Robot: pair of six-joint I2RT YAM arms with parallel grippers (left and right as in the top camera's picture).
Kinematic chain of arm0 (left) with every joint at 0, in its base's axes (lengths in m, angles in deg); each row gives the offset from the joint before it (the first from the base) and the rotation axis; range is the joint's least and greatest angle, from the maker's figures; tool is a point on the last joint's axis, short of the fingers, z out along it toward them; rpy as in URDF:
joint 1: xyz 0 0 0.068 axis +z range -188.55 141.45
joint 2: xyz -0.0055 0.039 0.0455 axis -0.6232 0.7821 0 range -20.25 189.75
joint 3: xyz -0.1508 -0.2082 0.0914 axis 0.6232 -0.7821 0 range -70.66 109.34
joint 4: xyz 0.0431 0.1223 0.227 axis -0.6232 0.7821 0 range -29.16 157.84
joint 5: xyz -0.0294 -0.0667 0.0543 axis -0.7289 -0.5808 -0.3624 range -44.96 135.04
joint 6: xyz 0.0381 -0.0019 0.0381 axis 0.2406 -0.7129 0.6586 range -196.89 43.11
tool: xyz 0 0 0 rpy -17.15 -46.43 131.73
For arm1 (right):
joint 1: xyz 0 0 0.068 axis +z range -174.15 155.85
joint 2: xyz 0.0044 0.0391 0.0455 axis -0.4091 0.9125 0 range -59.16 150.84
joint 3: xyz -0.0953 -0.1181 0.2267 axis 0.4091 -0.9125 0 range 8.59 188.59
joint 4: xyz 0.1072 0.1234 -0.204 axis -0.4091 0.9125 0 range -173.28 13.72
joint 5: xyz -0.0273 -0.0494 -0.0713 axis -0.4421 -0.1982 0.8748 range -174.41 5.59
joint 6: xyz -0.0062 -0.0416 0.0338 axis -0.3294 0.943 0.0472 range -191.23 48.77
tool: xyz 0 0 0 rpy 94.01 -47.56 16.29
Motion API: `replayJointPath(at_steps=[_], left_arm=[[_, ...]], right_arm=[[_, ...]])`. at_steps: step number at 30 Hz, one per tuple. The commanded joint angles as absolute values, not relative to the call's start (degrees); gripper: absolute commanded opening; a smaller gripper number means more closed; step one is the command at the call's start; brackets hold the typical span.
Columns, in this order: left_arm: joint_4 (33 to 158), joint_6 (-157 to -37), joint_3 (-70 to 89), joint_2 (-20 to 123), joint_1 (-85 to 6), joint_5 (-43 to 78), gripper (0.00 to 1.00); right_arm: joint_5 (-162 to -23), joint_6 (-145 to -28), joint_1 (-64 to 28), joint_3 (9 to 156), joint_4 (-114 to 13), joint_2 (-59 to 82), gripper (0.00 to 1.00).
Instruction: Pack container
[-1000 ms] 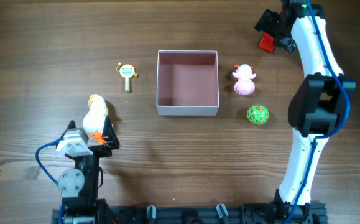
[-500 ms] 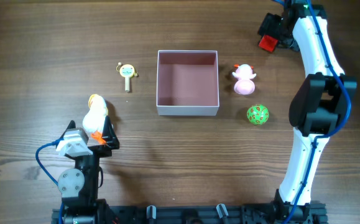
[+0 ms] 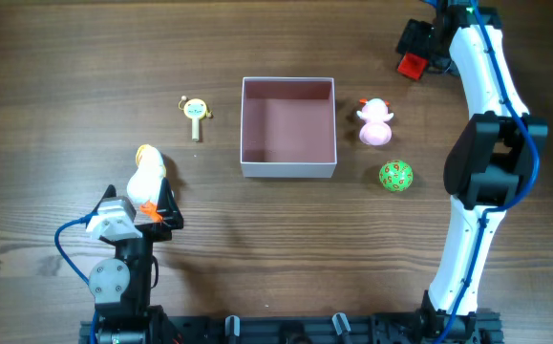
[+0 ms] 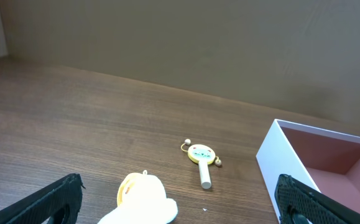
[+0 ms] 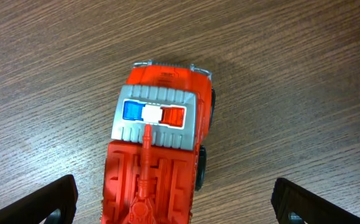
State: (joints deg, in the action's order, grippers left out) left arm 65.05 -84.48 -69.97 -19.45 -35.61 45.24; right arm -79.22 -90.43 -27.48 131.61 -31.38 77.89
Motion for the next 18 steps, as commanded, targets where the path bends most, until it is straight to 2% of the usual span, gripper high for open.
replayJointPath(at_steps=[1,14,17,18], left_arm=[[64.9,-83.3,-70.3,-19.8,-36.0,46.0,1.00],[64.9,-83.3,-70.3,-19.8,-36.0,46.0,1.00],[64.9,-83.3,-70.3,-19.8,-36.0,46.0,1.00],[64.9,-83.3,-70.3,-19.8,-36.0,46.0,1.00]], right_arm=[[-80.4,-91.1,-27.8,131.5,-31.4,81.1,1.00],[-80.3,-91.1,-27.8,131.5,-32.5,81.5,0.99],[-79.6,-90.9,-27.8,131.5,-32.5,81.5,0.93],[-79.6,-90.9,-27.8,131.5,-32.5,81.5,0.89]])
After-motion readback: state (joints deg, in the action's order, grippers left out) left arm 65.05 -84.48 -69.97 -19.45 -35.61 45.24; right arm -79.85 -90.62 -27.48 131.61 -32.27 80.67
